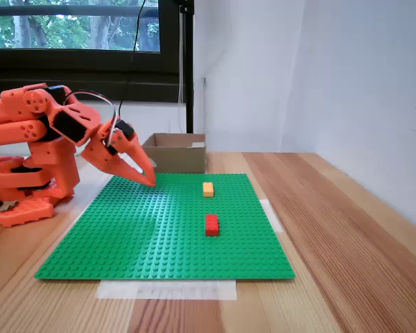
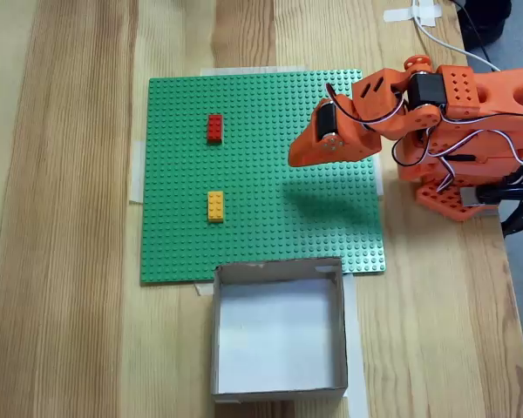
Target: Pick the yellow lego block and put it in the box.
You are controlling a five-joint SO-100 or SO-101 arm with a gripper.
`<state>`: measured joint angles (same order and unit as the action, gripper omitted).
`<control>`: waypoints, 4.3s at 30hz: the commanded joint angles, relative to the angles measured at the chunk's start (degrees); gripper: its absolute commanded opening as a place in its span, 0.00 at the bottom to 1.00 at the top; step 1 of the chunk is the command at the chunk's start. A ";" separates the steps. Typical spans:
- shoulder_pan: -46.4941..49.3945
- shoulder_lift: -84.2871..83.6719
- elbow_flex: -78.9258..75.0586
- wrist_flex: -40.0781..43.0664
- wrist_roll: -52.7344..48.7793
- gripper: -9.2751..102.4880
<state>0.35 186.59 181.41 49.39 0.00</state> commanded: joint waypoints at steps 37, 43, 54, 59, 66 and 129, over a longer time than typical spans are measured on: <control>0.18 0.35 0.44 -0.88 0.18 0.08; 0.18 0.35 0.44 -0.88 0.18 0.08; 0.18 0.35 0.44 -0.88 0.18 0.08; 0.18 0.35 0.44 -0.88 0.18 0.08; 0.18 0.35 0.44 -0.88 0.18 0.08; -0.35 0.35 0.44 -0.97 -0.35 0.08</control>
<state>0.35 186.59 181.41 49.04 -0.26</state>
